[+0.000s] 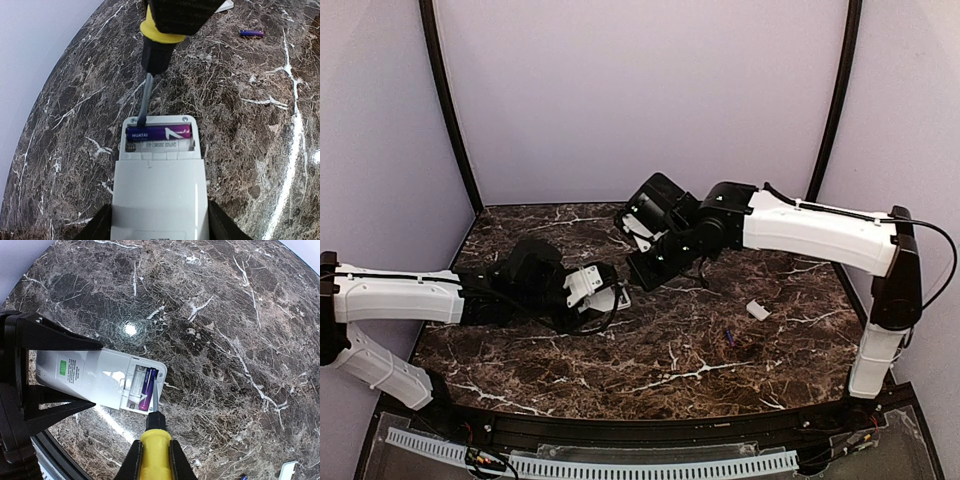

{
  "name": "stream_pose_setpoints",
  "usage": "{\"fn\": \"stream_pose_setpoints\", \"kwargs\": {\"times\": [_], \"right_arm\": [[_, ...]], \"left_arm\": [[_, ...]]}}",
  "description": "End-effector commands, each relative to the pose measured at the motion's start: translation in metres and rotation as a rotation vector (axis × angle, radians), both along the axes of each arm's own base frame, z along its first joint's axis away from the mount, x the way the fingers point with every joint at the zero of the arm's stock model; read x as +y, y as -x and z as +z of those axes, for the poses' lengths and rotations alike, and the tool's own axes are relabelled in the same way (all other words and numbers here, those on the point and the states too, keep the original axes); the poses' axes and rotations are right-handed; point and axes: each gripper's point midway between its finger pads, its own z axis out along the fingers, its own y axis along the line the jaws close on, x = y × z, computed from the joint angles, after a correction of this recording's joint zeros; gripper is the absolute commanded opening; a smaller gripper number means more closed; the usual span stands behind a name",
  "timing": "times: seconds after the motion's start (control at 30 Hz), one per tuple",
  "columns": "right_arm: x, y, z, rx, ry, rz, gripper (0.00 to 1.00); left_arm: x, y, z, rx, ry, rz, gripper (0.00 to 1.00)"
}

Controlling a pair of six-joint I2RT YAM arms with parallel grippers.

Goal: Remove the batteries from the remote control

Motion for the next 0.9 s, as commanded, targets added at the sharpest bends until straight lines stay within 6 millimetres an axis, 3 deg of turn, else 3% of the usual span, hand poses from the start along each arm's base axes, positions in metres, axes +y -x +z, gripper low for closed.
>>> {"fn": "stream_pose_setpoints", "kwargs": {"times": [0.0,0.43,0.63,0.87], "right_arm": [[-0.004,-0.009,-0.011,-0.029,0.064,-0.021,0.00],[0.010,0.002,-0.027,0.037,0.041,0.064,0.00],[0.014,0.014,-0.020,0.110,-0.046,0.160,0.00],[0.004,0.017,-0.005,0.151,-0.132,0.205,0.00]], "left_arm": [[-0.020,0.001,0.037,-0.049,0.115,-0.051,0.00],[-0.023,0.006,0.036,-0.054,0.115,-0.083,0.00],[-0.023,0.013,0.041,-0.099,0.120,-0.121,0.00],[-0.019,0.019,0.048,-0.161,0.133,-0.155,0.00]]}}
